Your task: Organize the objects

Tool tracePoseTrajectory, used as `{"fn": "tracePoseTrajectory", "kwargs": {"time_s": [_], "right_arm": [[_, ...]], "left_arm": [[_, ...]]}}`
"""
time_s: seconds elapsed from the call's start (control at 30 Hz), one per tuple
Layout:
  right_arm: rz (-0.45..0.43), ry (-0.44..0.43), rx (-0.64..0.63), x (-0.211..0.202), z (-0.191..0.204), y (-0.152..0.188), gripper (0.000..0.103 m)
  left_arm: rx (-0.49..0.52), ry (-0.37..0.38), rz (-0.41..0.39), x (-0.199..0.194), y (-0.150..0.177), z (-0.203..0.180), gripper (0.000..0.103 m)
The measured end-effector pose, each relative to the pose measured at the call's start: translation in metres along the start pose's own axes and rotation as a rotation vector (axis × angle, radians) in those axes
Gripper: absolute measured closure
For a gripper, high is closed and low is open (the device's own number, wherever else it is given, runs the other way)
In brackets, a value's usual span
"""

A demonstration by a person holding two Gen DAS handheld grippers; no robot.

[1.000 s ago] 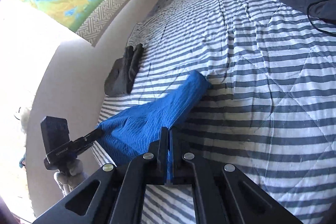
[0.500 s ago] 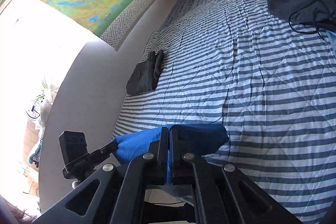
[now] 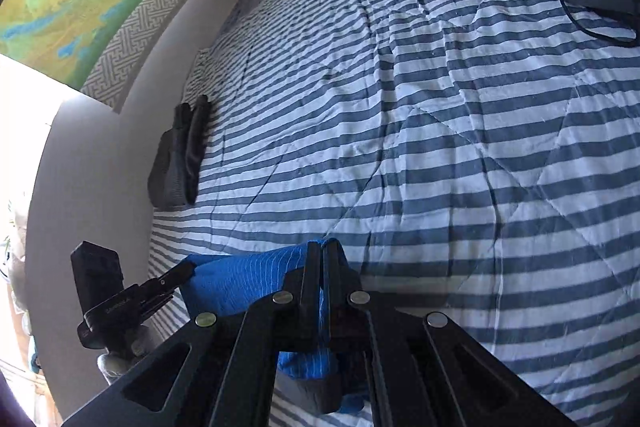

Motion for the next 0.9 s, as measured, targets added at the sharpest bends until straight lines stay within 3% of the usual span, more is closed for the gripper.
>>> {"fn": "tracePoseTrajectory", "kwargs": {"time_s": [0.17, 0.23, 0.33, 0.47, 0.7, 0.77, 0.8, 0.9], "right_arm": [[0.039, 0.033, 0.009, 0.001, -0.014, 0.004, 0.097], [0.023, 0.019, 0.017, -0.013, -0.018, 0.008, 0.085], [0.016, -0.034, -0.009, -0.037, -0.016, 0.022, 0.077], [0.079, -0.088, -0.022, -0.041, -0.011, 0.048, 0.069], [0.163, -0.056, -0.059, -0.006, 0.011, 0.066, 0.068], [0.197, -0.039, -0.064, 0.000, 0.016, 0.072, 0.075], [0.210, -0.051, -0.056, 0.001, 0.018, 0.075, 0.087], [0.230, -0.150, -0.006, -0.009, 0.030, 0.082, 0.087]], "left_arm": [[-0.038, 0.000, 0.034, 0.022, -0.008, 0.008, 0.091], [-0.053, -0.004, 0.029, 0.017, -0.007, 0.011, 0.082], [-0.012, -0.033, -0.022, -0.006, -0.002, 0.007, 0.082], [0.062, 0.025, -0.010, -0.023, 0.021, -0.009, 0.081], [0.084, -0.033, 0.055, 0.003, 0.035, -0.005, 0.083], [0.077, -0.056, 0.048, 0.007, 0.033, -0.002, 0.083], [0.071, -0.062, 0.043, 0.007, 0.030, 0.001, 0.083], [0.077, -0.091, 0.034, 0.010, 0.024, 0.007, 0.083]]}}
Point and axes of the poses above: each gripper's, at about its wrist camera, not at the fingertips, and x roughly the way its jaws point, z to its left, y to its underside, the point moved 4 cm from there along x, roughly the way its jaws point, and after that the axes turned 8 degrees about -y, right-handed, at the moved point
